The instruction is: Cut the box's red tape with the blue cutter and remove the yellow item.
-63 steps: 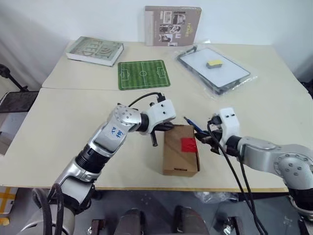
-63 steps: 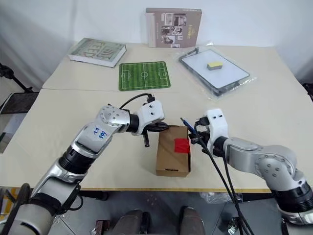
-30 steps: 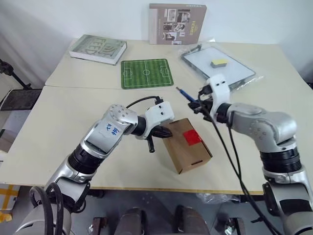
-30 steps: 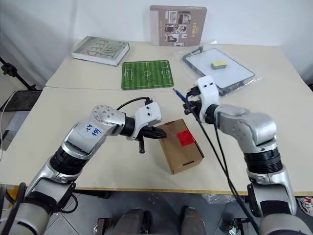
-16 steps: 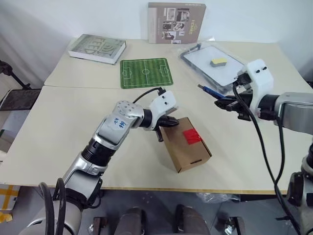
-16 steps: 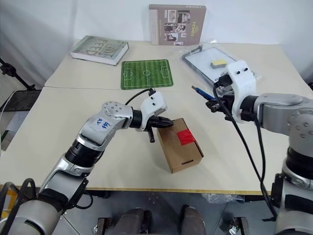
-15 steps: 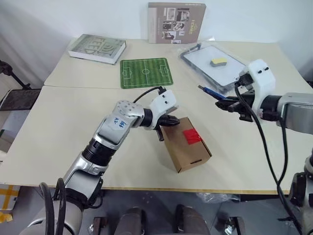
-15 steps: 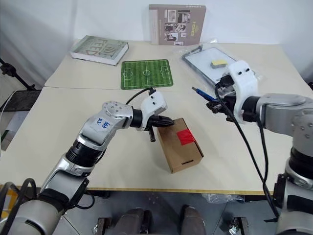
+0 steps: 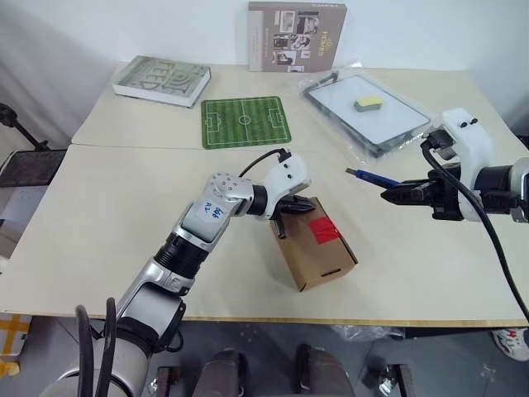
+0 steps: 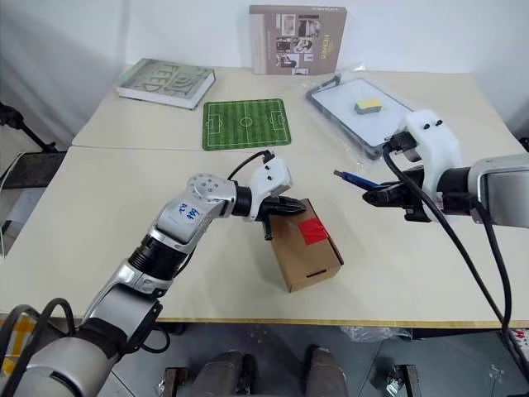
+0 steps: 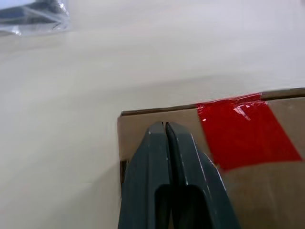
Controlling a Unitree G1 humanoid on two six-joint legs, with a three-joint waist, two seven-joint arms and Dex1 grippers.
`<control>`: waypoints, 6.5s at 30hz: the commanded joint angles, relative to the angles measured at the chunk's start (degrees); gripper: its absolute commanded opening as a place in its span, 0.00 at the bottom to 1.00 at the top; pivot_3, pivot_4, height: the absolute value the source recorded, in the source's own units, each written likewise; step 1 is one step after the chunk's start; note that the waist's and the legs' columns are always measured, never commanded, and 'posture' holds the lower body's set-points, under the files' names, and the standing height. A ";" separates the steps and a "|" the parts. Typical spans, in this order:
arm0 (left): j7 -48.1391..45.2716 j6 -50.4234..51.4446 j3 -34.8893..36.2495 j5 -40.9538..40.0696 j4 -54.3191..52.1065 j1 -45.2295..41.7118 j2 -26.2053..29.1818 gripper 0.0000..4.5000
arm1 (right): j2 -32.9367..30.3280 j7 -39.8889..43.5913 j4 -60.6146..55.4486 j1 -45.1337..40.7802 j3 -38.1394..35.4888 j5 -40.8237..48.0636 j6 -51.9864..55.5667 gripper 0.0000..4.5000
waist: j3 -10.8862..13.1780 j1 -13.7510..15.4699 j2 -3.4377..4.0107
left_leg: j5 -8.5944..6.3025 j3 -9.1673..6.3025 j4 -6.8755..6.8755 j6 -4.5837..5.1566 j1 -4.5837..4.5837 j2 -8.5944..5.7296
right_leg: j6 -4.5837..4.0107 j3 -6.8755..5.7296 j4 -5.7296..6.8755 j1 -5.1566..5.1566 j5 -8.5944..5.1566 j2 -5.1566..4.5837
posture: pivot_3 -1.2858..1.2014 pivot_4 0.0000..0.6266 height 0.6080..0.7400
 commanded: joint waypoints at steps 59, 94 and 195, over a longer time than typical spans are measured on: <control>0.86 8.97 -3.02 2.45 -8.26 4.42 2.79 0.01 | -1.91 4.00 -4.69 -5.51 18.07 1.28 -3.03 0.03 | -0.01 0.17 0.01 | -0.05 -0.01 0.09 0.08 0.00 0.05 | 0.01 0.10 0.07 -0.07 0.01 -0.02 | 0.52 0.24 1.00; 3.17 11.19 -2.90 2.11 -11.96 6.82 2.44 0.01 | 4.51 7.00 9.19 -26.73 37.17 1.28 8.40 0.03 | -0.03 -0.04 0.03 | -0.11 0.01 0.17 0.14 0.02 0.08 | 0.00 0.10 0.15 -0.08 0.01 -0.03 | 0.52 0.24 1.00; 10.12 19.10 15.36 -21.87 -24.22 26.85 8.19 0.00 | 32.90 55.55 1.97 14.41 6.49 -90.02 -27.70 0.01 | -0.11 -0.34 0.19 | -0.16 0.79 0.81 0.16 0.00 -0.04 | 0.21 0.91 0.81 -0.57 0.29 0.03 | 0.52 0.24 1.00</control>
